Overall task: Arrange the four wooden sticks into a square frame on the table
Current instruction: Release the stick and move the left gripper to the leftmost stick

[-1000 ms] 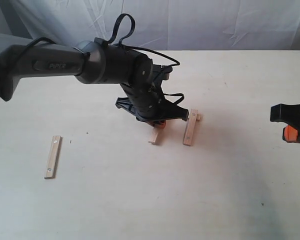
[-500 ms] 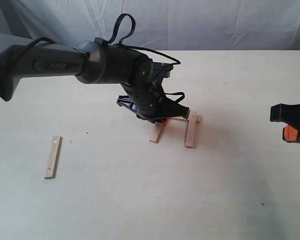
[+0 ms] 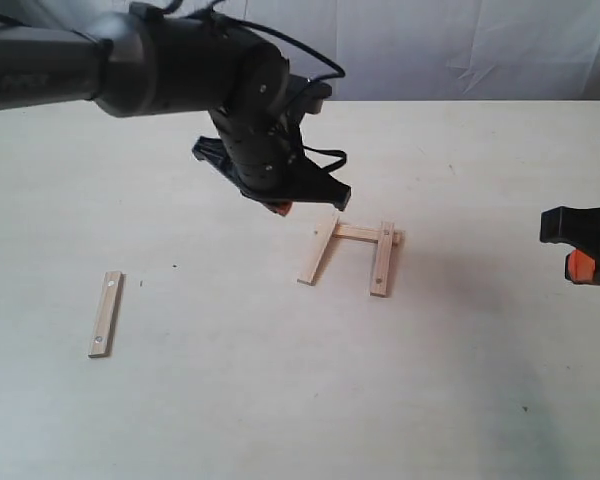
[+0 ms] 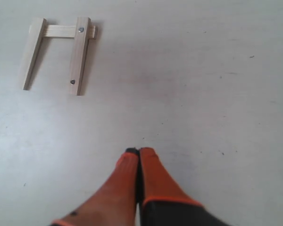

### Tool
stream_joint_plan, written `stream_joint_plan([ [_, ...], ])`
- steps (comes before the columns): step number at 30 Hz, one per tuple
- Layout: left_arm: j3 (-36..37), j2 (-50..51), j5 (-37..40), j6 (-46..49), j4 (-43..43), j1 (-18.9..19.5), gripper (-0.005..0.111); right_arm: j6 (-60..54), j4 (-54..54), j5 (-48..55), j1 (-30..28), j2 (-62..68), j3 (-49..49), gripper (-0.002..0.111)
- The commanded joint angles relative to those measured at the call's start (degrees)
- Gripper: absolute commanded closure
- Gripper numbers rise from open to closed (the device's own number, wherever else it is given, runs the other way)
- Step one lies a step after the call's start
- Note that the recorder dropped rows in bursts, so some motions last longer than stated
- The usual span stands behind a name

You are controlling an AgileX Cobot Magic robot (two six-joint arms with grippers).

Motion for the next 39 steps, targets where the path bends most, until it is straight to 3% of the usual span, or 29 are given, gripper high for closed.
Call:
stream_joint_plan([
  [1,4.22,-6.56,1.64,-4.87,4.28,1.28,0.107,0.04,-0.44,-0.7,-0.31,0.01,0.1,0.108],
  [5,13.89,-13.16,-0.26,-6.22,5.07,4.81,0.107,0.04,-0.95,-0.34,-0.31,0.01,0.1,0.108],
  [12,31.86,-22.7,-5.79,-9.37,3.39,14.75,0.107,0.04,-0.93,-0.31,-0.31,0.01,0.1,0.108],
  [18,41.1,-24.35,-12.45,-13.24,3.31,17.25,0.105,0.04,-0.2,-0.43,-0.31,0.01,0.1,0.108],
  [27,43.81,-24.35,-17.99,-13.24,3.9,17.13,0.071,0.04,-0.09,-0.43,-0.31,0.01,0.1,0.108],
  [39,43.81,-18.63,-19.75,-13.24,3.28,17.25,0.071,0.04,-0.09,-0.43,-0.31,0.01,0.1,0.108],
])
